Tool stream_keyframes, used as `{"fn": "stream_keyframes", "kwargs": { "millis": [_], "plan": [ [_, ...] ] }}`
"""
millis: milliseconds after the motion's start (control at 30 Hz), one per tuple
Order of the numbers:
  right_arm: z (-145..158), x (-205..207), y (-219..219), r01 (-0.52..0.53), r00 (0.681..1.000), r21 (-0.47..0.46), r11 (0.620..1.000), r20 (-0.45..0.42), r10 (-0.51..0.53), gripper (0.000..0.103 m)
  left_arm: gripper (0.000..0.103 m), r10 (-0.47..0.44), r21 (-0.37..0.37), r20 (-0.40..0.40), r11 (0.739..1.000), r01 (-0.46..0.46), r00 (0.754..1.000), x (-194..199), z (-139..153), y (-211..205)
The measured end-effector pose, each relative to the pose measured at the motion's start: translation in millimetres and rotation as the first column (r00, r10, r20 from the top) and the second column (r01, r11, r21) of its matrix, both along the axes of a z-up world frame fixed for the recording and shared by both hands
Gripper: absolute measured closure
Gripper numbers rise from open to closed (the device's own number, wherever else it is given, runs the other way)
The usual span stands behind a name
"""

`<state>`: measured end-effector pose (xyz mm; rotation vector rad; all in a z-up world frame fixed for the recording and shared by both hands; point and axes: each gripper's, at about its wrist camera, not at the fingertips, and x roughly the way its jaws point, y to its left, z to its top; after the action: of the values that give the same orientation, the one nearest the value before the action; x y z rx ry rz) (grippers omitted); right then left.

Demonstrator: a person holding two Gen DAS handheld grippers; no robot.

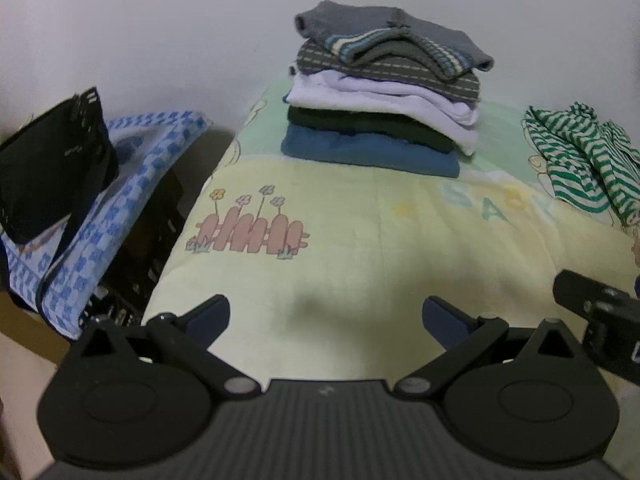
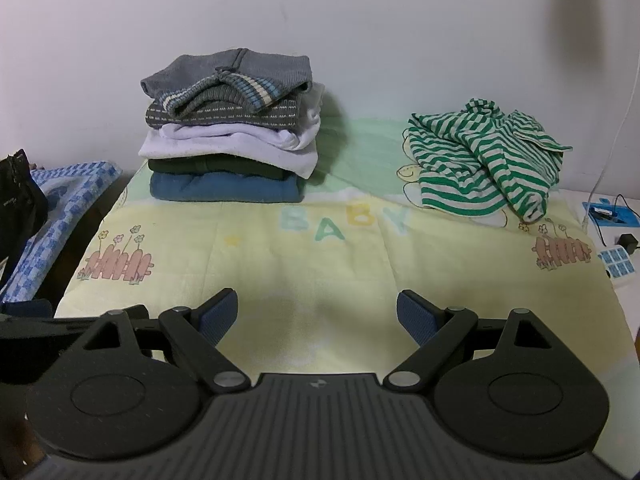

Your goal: Fold clothes

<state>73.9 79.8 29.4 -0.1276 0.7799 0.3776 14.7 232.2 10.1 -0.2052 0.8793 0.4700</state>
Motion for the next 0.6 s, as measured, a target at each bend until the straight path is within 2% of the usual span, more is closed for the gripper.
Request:
{"fn": "stream_keyframes", "kwargs": {
  "millis": [367, 600],
  "plan": [
    [-1.1, -0.2, 2.7, -0.008, 1.0, -0.006, 1.0, 0.0, 0.008, 0.014, 0.001, 0.008, 0.005, 0.026, 1.0, -0.008, 1.0, -1.8, 2.8, 2.8],
    [-1.0, -2.8, 6.8, -0.019, 1.0, -0.01, 1.0, 0.002, 0.019, 0.014, 0.001, 0.016, 0.038, 0.015, 0.999, -0.017, 1.0, -3.3, 2.8, 2.1]
  ]
}}
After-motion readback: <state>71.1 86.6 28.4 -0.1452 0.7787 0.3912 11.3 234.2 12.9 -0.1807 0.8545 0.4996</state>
